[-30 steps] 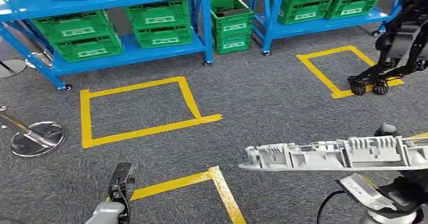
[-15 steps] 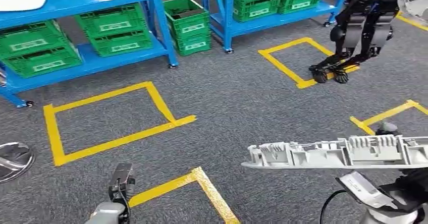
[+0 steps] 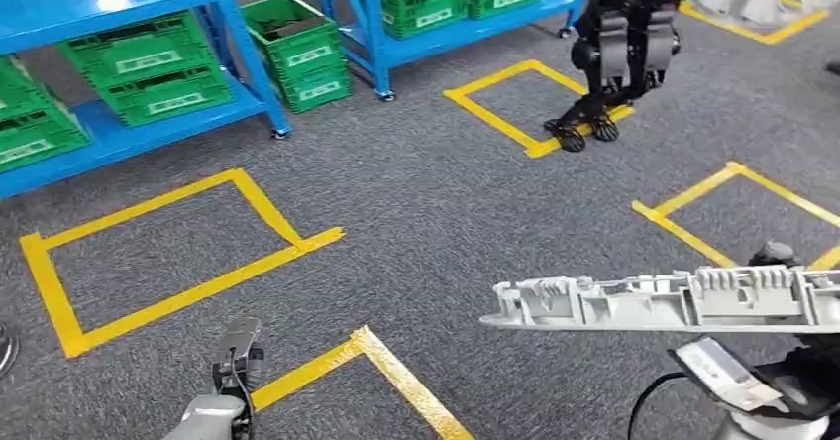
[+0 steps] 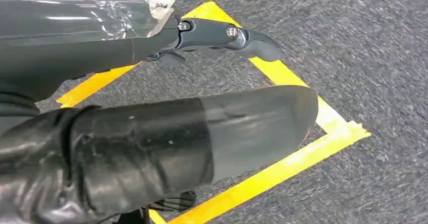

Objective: Take the parts from the cabinet and place them on the table.

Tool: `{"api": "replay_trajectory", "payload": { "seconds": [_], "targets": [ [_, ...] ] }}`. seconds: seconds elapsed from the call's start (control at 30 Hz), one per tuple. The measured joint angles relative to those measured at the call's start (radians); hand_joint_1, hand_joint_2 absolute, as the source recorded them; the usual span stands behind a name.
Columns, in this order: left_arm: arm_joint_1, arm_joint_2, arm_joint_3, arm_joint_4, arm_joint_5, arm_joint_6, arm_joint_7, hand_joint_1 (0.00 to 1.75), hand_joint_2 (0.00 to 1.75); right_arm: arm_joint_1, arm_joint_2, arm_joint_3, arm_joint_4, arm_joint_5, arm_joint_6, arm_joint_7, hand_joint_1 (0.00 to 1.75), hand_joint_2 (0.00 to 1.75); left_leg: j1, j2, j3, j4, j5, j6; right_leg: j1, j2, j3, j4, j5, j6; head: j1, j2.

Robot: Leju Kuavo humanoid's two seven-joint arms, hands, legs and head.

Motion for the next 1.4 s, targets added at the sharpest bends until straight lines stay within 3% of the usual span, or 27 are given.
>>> {"api": "replay_trajectory", "payload": {
  "seconds": [0.07,0.1,0.17,0.23,0.27,0.33,0.4,0.43,0.47,0.57,0.6,0.67,0.73,0.77,0.8,0.83,0.9,0.93,0.97,1.1,1.13,1.17,1.2,1.27,1.3,1.33,1.4],
  "targets": [
    [-0.002,-0.002,0.000,0.000,0.000,0.000,0.000,0.00,0.00,0.000,0.000,-0.003,-0.002,0.002,0.000,-0.001,0.00,0.00,0.001,0.018,0.003,-0.003,0.001,-0.006,0.001,0.019,-0.005,0.001,0.003,-0.008,0.001,0.000],
    [-0.004,-0.002,0.000,0.000,0.000,0.000,0.000,0.00,0.00,0.000,0.000,-0.005,-0.006,0.002,0.000,-0.002,0.00,0.00,0.003,0.014,0.000,-0.001,-0.008,-0.015,-0.005,0.027,-0.002,-0.004,0.007,-0.017,0.000,0.000],
    [-0.005,-0.002,0.001,0.000,-0.001,0.000,-0.001,0.00,0.00,-0.004,0.001,-0.006,-0.010,0.004,0.000,-0.002,0.00,0.00,0.010,-0.064,-0.029,0.087,-0.071,-0.022,-0.009,0.042,-0.003,-0.004,0.009,-0.025,-0.003,0.000],
    [0.002,-0.001,0.001,0.000,-0.001,0.000,-0.001,0.00,0.00,-0.004,0.001,-0.006,-0.010,0.009,0.000,-0.002,0.00,0.00,0.010,-0.081,-0.103,0.253,-0.143,-0.025,-0.008,0.066,-0.004,-0.004,0.010,-0.028,-0.006,0.000],
    [0.005,-0.001,0.001,0.000,-0.001,0.000,0.000,0.00,0.00,-0.004,0.001,-0.007,-0.010,0.010,0.000,-0.002,0.00,0.00,0.010,-0.081,-0.130,0.308,-0.154,-0.024,-0.007,0.078,-0.005,-0.003,0.011,-0.029,-0.007,0.000],
    [0.007,-0.001,0.001,0.000,-0.001,-0.001,0.000,0.00,0.00,-0.003,0.001,-0.009,-0.010,0.010,0.000,-0.002,0.00,0.00,0.010,-0.082,-0.120,0.275,-0.109,-0.020,-0.008,0.103,-0.005,-0.003,0.012,-0.028,-0.007,0.000],
    [0.005,0.000,0.001,0.000,-0.001,-0.001,0.000,0.00,0.00,-0.003,0.001,-0.010,-0.010,0.010,0.000,-0.002,0.00,0.00,0.012,-0.099,-0.045,0.109,-0.014,-0.013,-0.008,0.128,-0.003,-0.001,0.013,-0.026,-0.007,0.000],
    [0.005,0.001,0.001,0.000,-0.001,-0.001,-0.001,0.00,0.00,-0.003,0.001,-0.010,-0.010,0.010,0.000,-0.002,0.00,0.00,0.016,-0.158,-0.011,0.027,0.007,-0.008,-0.012,0.138,-0.005,-0.001,0.014,-0.023,-0.005,0.000],
    [0.005,0.002,0.001,0.000,-0.001,-0.002,0.000,0.00,0.00,-0.005,0.001,-0.010,-0.010,0.011,0.000,-0.002,0.00,0.00,0.019,-0.179,-0.006,0.013,-0.001,-0.007,-0.007,0.148,-0.012,0.002,0.016,-0.015,-0.004,0.000],
    [0.005,0.000,0.002,0.000,0.000,-0.001,0.001,0.00,0.00,-0.004,0.001,-0.011,-0.011,0.011,0.000,-0.002,0.00,0.00,0.010,-0.156,-0.009,0.008,0.000,-0.006,-0.019,0.176,-0.026,-0.004,0.030,0.008,-0.007,0.000],
    [0.002,-0.001,0.002,0.000,0.000,-0.001,0.001,0.00,0.00,-0.004,0.001,-0.011,-0.012,0.011,0.000,-0.003,0.00,0.00,0.017,-0.141,-0.006,-0.005,0.007,0.004,-0.017,0.185,-0.033,-0.006,0.031,0.017,-0.006,0.000],
    [-0.002,-0.001,0.002,0.000,-0.001,-0.002,0.001,0.00,0.00,-0.007,0.000,-0.012,-0.014,0.011,0.000,-0.003,0.00,0.00,0.017,-0.118,-0.003,-0.011,0.012,0.017,-0.011,0.089,-0.068,0.059,-0.016,0.018,0.006,0.000],
    [0.004,0.002,0.003,0.000,-0.004,-0.013,0.019,0.00,0.00,-0.008,0.000,-0.012,-0.014,0.011,0.000,-0.003,0.00,0.00,0.014,-0.091,-0.005,-0.010,0.011,0.022,-0.012,0.062,-0.140,0.216,-0.089,0.023,0.006,0.000],
    [0.008,0.003,0.003,0.000,-0.009,-0.019,0.029,0.00,0.00,-0.007,0.000,-0.013,-0.014,0.011,0.000,-0.003,0.00,0.00,0.012,-0.077,-0.006,-0.009,0.011,0.022,-0.012,0.060,-0.169,0.279,-0.111,0.025,0.005,0.000],
    [0.009,0.005,0.003,0.000,-0.015,-0.029,0.047,0.00,0.00,-0.007,0.000,-0.013,-0.013,0.013,0.000,-0.003,0.00,0.00,0.011,-0.061,-0.006,-0.009,0.011,0.022,-0.012,0.058,-0.179,0.302,-0.111,0.026,0.006,0.000],
    [0.010,0.007,0.003,0.001,-0.020,-0.037,0.063,0.00,0.00,-0.007,0.000,-0.014,-0.013,0.013,0.000,-0.003,0.00,0.00,0.009,-0.050,-0.006,-0.009,0.010,0.022,-0.012,0.057,-0.164,0.279,-0.091,0.025,0.005,0.000],
    [0.010,0.012,0.003,0.002,-0.026,-0.058,0.102,0.00,0.00,-0.008,0.000,-0.014,-0.013,0.013,0.000,-0.003,0.00,0.00,0.008,-0.030,-0.004,-0.008,0.007,0.019,-0.009,0.039,-0.070,0.116,-0.014,0.017,0.005,0.000],
    [0.011,0.015,0.003,0.002,-0.033,-0.071,0.123,0.00,0.00,-0.009,0.000,-0.014,-0.013,0.013,0.000,-0.003,0.00,0.00,0.007,-0.022,-0.002,-0.006,0.005,0.015,-0.006,0.007,-0.015,0.025,0.012,0.012,0.006,0.000],
    [0.013,0.020,0.002,0.002,-0.040,-0.087,0.145,0.00,0.00,-0.013,0.000,-0.014,-0.012,0.014,0.000,-0.003,0.00,0.00,-0.001,-0.014,-0.004,-0.004,0.001,0.009,0.007,-0.018,0.004,-0.001,-0.006,0.006,0.006,0.000],
    [0.023,0.036,-0.005,0.002,-0.055,-0.129,0.195,0.00,0.00,-0.014,0.001,-0.016,-0.006,0.015,0.000,-0.003,0.00,0.00,0.000,0.016,0.000,-0.005,0.002,-0.009,0.005,0.025,-0.004,-0.004,0.007,-0.016,0.004,0.000],
    [0.023,0.040,-0.006,0.003,-0.059,-0.136,0.201,0.00,0.00,-0.014,0.001,-0.016,-0.006,0.015,0.000,-0.003,0.00,0.00,0.005,-0.010,-0.004,0.005,-0.011,-0.019,-0.002,0.030,-0.001,-0.009,0.011,-0.023,0.003,0.000],
    [0.024,0.046,-0.006,0.003,-0.061,-0.144,0.205,0.00,0.00,-0.018,0.001,-0.016,-0.005,0.016,0.000,-0.003,0.00,0.00,0.007,-0.053,-0.017,0.041,-0.039,-0.023,-0.003,0.039,-0.001,-0.009,0.012,-0.027,0.001,0.000],
    [0.028,0.050,-0.006,0.003,-0.063,-0.151,0.213,0.00,0.00,-0.019,0.002,-0.015,-0.003,0.018,0.000,-0.003,0.00,0.00,0.008,-0.073,-0.048,0.114,-0.081,-0.024,-0.003,0.047,-0.002,-0.009,0.013,-0.032,-0.002,0.000],
    [0.039,0.055,-0.007,0.003,-0.067,-0.161,0.222,0.00,0.00,-0.019,0.002,-0.014,0.001,0.022,0.000,-0.003,0.00,0.00,0.009,-0.081,-0.119,0.270,-0.144,-0.027,-0.002,0.069,-0.002,-0.009,0.013,-0.033,-0.002,0.000],
    [0.045,0.056,-0.007,0.003,-0.069,-0.163,0.224,0.00,0.00,-0.019,0.002,-0.014,0.003,0.024,0.000,-0.003,0.00,0.00,0.009,-0.081,-0.139,0.311,-0.148,-0.028,-0.002,0.083,-0.002,-0.009,0.013,-0.033,-0.002,0.000],
    [0.048,0.059,-0.007,0.004,-0.070,-0.165,0.224,0.00,0.00,-0.019,0.002,-0.015,0.005,0.029,0.000,-0.003,0.00,0.00,0.009,-0.081,-0.135,0.299,-0.127,-0.027,-0.002,0.097,-0.002,-0.008,0.013,-0.033,-0.002,0.000],
    [0.047,0.060,-0.008,0.004,-0.071,-0.170,0.224,0.00,0.00,-0.019,0.002,-0.016,0.005,0.032,0.000,-0.003,0.00,0.00,0.011,-0.089,-0.076,0.160,-0.037,-0.021,-0.002,0.123,-0.001,-0.005,0.014,-0.032,-0.003,0.000]
  ]
}}
